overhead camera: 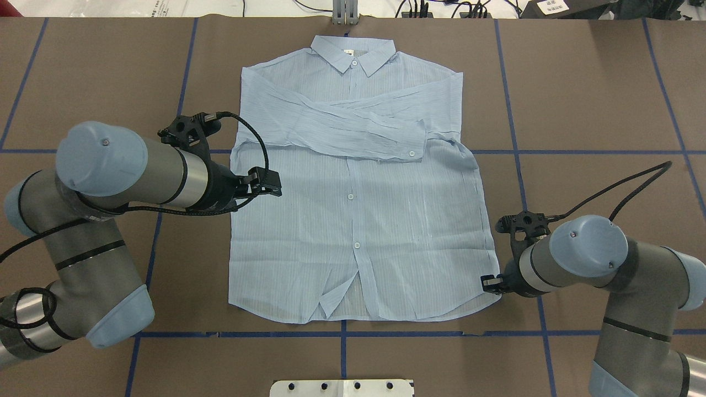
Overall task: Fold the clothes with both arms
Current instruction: 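Move both grippers down to the shirt's side edges near the hem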
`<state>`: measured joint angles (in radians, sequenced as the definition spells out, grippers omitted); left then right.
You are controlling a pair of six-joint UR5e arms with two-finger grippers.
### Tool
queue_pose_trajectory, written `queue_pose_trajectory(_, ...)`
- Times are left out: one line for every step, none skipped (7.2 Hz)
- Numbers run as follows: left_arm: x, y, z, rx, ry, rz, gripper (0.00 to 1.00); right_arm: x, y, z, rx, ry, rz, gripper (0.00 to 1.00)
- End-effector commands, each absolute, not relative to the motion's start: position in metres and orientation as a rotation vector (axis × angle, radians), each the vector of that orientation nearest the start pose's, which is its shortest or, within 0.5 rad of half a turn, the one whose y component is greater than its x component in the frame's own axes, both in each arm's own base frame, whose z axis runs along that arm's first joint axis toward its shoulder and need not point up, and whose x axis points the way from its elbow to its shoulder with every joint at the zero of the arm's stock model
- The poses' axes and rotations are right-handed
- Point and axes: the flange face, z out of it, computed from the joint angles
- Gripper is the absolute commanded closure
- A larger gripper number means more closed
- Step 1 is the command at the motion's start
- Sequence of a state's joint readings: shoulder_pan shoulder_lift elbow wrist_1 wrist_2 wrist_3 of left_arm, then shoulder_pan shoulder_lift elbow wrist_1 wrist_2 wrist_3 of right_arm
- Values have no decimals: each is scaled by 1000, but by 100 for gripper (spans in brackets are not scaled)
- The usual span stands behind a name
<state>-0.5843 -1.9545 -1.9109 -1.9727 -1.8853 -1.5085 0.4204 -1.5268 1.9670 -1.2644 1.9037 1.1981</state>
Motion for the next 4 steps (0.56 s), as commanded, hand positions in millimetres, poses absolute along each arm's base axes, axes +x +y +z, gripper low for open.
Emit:
queue_pose_trajectory(442, -382, 281, 44, 1098, -258, 4, -417, -301, 402, 13, -840, -67, 100)
queue_pose_trajectory(465, -351, 303, 45, 1053, -230, 4, -413, -302, 396, 21, -852, -65, 100)
queue_pose_trajectory(478, -329, 316, 42, 1027, -210, 4, -410, -305, 392, 31, -861, -55, 100)
queue_pose_trajectory(488, -308, 327, 14, 1007, -184, 4, -409, -306, 388, 29, -868, -48, 100)
